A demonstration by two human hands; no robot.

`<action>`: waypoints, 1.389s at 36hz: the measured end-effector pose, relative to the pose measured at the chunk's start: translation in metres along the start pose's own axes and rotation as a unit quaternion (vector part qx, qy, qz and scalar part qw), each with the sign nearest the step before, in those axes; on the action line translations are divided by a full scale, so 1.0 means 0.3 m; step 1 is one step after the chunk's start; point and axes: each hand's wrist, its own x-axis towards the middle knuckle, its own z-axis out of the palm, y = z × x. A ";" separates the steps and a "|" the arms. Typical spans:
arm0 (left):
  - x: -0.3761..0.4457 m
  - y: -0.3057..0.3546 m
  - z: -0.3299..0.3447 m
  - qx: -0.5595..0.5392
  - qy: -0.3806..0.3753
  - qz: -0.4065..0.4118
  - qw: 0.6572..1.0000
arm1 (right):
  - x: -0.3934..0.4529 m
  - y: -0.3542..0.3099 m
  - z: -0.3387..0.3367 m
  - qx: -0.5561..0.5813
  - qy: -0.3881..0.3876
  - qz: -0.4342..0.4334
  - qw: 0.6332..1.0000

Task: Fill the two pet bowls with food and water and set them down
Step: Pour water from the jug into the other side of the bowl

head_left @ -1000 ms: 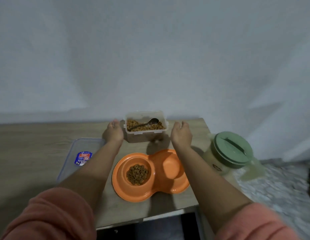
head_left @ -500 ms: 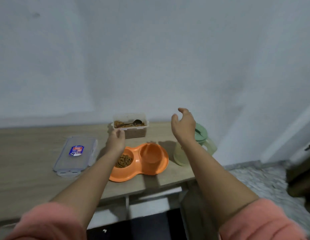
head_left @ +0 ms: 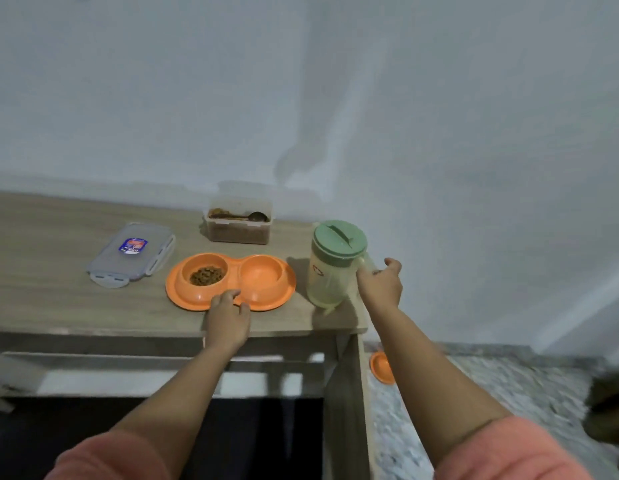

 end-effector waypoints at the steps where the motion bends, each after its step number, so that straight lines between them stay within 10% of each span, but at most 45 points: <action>1: -0.018 -0.014 0.011 0.010 -0.004 -0.007 1.000 | 0.005 0.016 -0.004 0.009 -0.013 0.010 1.000; 21: -0.030 -0.088 0.041 0.267 -0.261 -0.057 0.926 | 0.120 -0.126 0.020 -0.132 -0.203 -0.212 0.947; 50: 0.014 -0.046 0.013 0.329 -0.337 -0.078 0.879 | 0.096 -0.347 0.206 -0.371 -0.254 -0.322 0.833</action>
